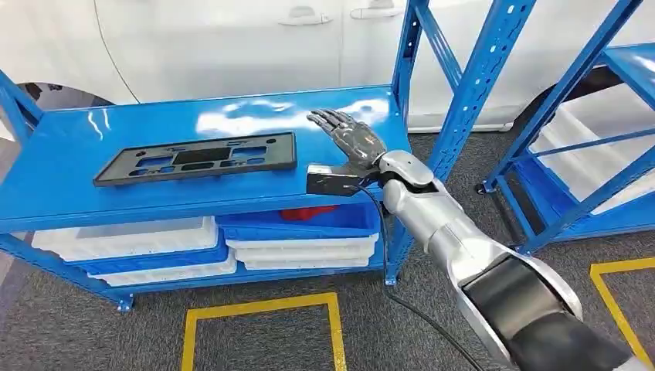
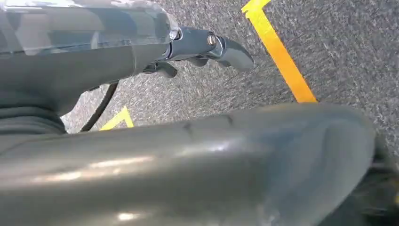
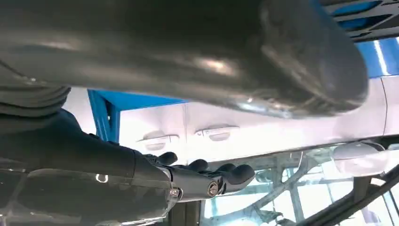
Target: Take the parts from the cabinet and place them on the table.
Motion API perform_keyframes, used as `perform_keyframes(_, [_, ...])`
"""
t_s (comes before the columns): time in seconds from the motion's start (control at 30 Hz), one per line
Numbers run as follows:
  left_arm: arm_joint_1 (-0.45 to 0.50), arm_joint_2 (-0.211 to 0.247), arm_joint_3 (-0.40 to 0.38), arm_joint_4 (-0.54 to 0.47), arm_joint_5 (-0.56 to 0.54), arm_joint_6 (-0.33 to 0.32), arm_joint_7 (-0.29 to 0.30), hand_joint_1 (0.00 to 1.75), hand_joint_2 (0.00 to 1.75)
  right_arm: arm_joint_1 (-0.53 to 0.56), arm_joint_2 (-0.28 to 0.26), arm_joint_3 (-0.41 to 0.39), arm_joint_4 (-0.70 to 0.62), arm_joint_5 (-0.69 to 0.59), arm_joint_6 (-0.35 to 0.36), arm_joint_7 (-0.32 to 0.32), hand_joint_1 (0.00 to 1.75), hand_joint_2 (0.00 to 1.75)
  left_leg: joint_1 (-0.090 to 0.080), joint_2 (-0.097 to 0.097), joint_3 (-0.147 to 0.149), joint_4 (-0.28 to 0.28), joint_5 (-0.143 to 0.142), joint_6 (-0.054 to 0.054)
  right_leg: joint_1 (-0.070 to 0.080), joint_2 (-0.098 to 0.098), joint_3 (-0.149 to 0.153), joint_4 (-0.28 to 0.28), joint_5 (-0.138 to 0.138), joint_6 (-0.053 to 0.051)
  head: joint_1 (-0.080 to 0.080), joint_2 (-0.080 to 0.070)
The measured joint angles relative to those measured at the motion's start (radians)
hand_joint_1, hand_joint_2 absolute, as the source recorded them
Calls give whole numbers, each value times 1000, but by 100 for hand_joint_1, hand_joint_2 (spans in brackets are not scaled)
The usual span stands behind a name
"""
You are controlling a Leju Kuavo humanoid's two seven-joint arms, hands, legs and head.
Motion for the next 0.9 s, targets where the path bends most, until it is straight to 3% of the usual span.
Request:
perform_keyframes(0.03, [0,0,0,0,0,0,0,0,0,2,0,0,1,0,0,0,0,0,0,0,-28,28,10,0,1,0,6,0,-5,0,0,0])
perform_keyframes(0.07, [1,1,1,0,0,0,0,0,0,3,0,0,2,0,0,0,0,0,0,0,-32,2,51,0,1,1,17,0,-13,1,0,0])
perform_keyframes(0.17, [1,1,1,0,-1,0,0,0,0,0,5,1,1,0,0,1,0,0,0,1,54,-250,231,14,2,3,55,0,-40,8,0,0])
perform_keyframes(0.23, [1,1,1,2,-7,-2,0,0,0,-4,5,2,3,-5,1,5,0,0,-10,0,83,-297,206,26,7,6,55,2,-49,19,0,0])
perform_keyframes(0.27, [1,1,1,2,-8,-3,1,0,0,-4,5,2,4,-7,0,5,0,0,-10,1,82,-298,197,31,6,5,52,0,-48,24,0,0])
perform_keyframes(0.37, [2,0,0,3,-12,-5,4,0,0,-3,3,2,1,-13,-3,3,0,0,0,0,96,-315,195,46,3,4,57,2,-63,41,0,0])
perform_keyframes(0.4, [1,0,0,3,-14,-4,3,0,0,-6,-2,2,0,-17,-6,2,0,0,-2,0,103,-319,191,53,3,2,42,37,-74,46,0,0])
perform_keyframes(0.43, [-1,-1,0,3,-15,-4,3,0,0,-8,-4,2,0,-18,-7,2,0,0,-2,1,107,-319,186,60,2,3,0,109,-101,50,0,0])
perform_keyframes(0.5, [-1,-1,0,5,-16,-5,3,0,0,4,-8,3,1,-19,-11,0,0,0,-2,2,114,-319,176,63,0,2,-106,273,-149,58,0,0])
perform_keyframes(0.53, [0,-1,0,5,-16,-4,3,0,0,11,-13,3,1,-21,-15,0,0,0,-2,1,120,-318,171,64,-3,2,-142,316,-146,60,0,0])
perform_keyframes(0.57, [1,-1,0,5,-17,-4,3,0,0,17,-14,4,1,-22,-19,-2,0,0,-2,-1,128,-317,165,63,-5,2,-155,311,-119,61,0,0])
perform_keyframes(0.6, [1,-1,0,5,-17,-4,3,0,0,19,-15,5,0,-23,-20,-6,0,0,-2,-3,139,-316,157,62,-6,2,-143,261,-71,60,0,0])
perform_keyframes(0.67, [1,-2,0,5,-17,-5,3,0,0,17,-18,5,-3,-25,-21,-10,0,0,-2,-5,164,-313,138,56,-6,1,-77,81,49,52,0,0])
perform_keyframes(0.7, [1,-2,0,5,-17,-5,3,0,0,17,-21,5,-4,-26,-21,-11,0,0,-4,-4,163,-313,128,51,-3,0,-56,31,61,45,1,0])
perform_keyframes(0.73, [-1,-2,0,5,-17,-5,3,0,0,14,-21,6,-4,-26,-22,-13,0,0,-9,-4,168,-308,121,42,4,-1,-43,10,45,41,0,0])
perform_keyframes(0.83, [-1,-2,0,6,-15,-6,-1,0,0,17,-21,11,-9,-27,-22,-19,0,0,-6,-2,170,-315,117,29,7,1,-48,11,33,25,0,0])
perform_keyframes(0.9, [-1,-1,0,6,-12,-10,-10,0,0,16,-22,12,-14,-33,-22,-22,0,0,-6,2,167,-289,95,17,-4,0,-29,-2,30,16,0,0])
